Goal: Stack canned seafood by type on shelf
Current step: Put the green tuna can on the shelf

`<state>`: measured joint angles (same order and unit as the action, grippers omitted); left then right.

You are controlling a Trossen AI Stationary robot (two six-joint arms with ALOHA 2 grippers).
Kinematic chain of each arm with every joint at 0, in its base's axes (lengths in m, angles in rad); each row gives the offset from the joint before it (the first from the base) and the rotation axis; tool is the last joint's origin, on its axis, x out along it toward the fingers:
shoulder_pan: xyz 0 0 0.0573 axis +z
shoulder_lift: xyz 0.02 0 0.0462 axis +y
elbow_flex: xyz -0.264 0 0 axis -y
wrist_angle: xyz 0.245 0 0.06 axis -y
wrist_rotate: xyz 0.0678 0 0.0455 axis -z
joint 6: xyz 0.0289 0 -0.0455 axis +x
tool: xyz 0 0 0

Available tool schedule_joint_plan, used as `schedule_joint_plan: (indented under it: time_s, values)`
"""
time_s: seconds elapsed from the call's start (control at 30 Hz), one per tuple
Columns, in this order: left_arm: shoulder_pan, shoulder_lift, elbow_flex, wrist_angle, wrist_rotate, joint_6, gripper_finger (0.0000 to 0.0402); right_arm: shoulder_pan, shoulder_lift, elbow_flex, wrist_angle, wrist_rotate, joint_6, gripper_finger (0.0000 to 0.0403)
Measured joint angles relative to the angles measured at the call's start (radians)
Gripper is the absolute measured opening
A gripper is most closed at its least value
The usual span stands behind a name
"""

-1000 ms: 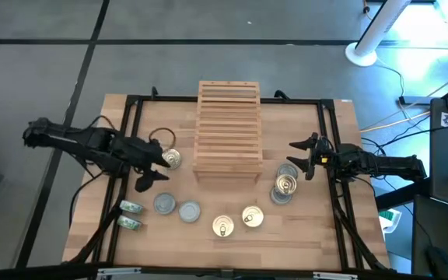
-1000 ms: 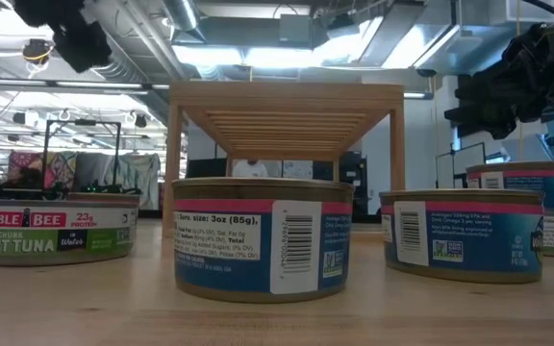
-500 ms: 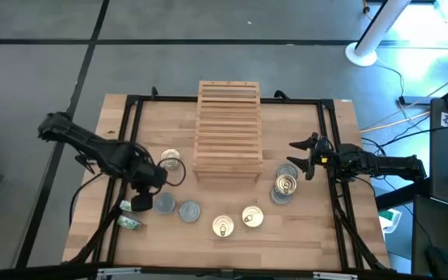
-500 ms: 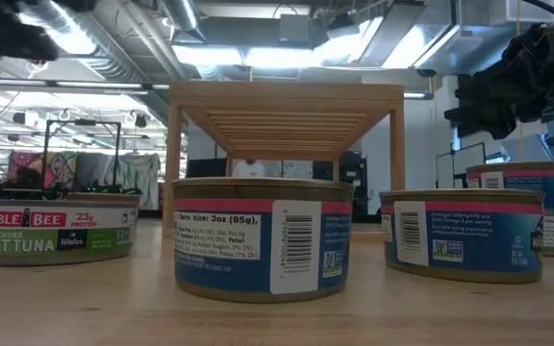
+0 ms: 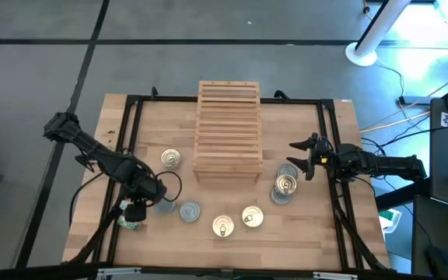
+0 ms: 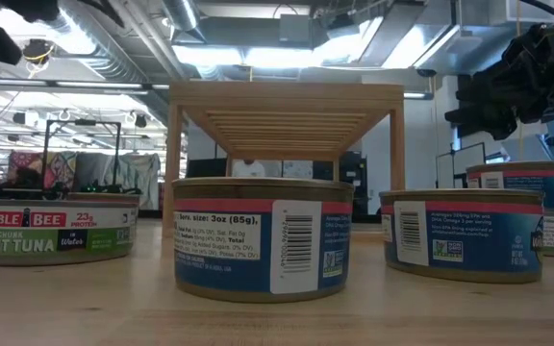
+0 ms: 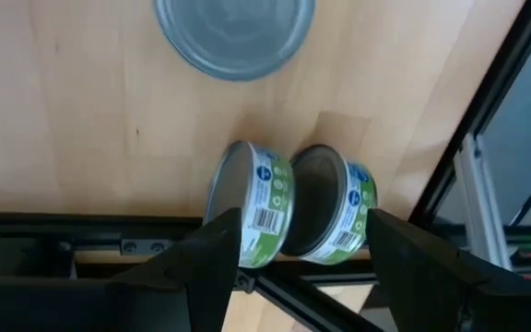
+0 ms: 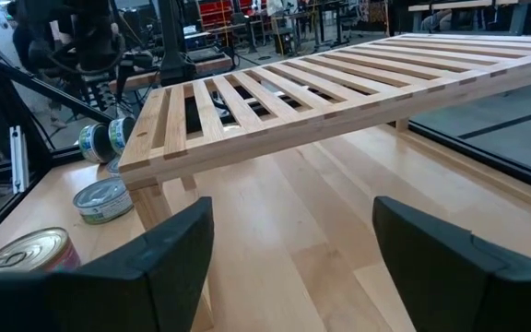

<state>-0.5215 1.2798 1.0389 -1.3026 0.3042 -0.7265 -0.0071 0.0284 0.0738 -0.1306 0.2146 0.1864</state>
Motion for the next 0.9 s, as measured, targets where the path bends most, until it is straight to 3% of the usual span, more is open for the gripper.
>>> schedule_joint_plan:
  time_s: [0.43,0.6,0.9]
  values:
    - [-0.155,0.098,-0.001,-0.015,-0.025,-0.026,0.0227,0.000,0.000,0.000,-0.002,-0.050,0.000,0.0294]
    - [-0.173,0.153,-0.002,-0.060,-0.085,-0.034,0.0227,0.000,0.000,-0.001,-0.001,-0.050,0.000,0.0294]
    - [-0.173,0.175,-0.002,-0.059,-0.087,-0.027,0.0227,0.000,0.000,-0.002,0.000,-0.050,0.000,0.0294]
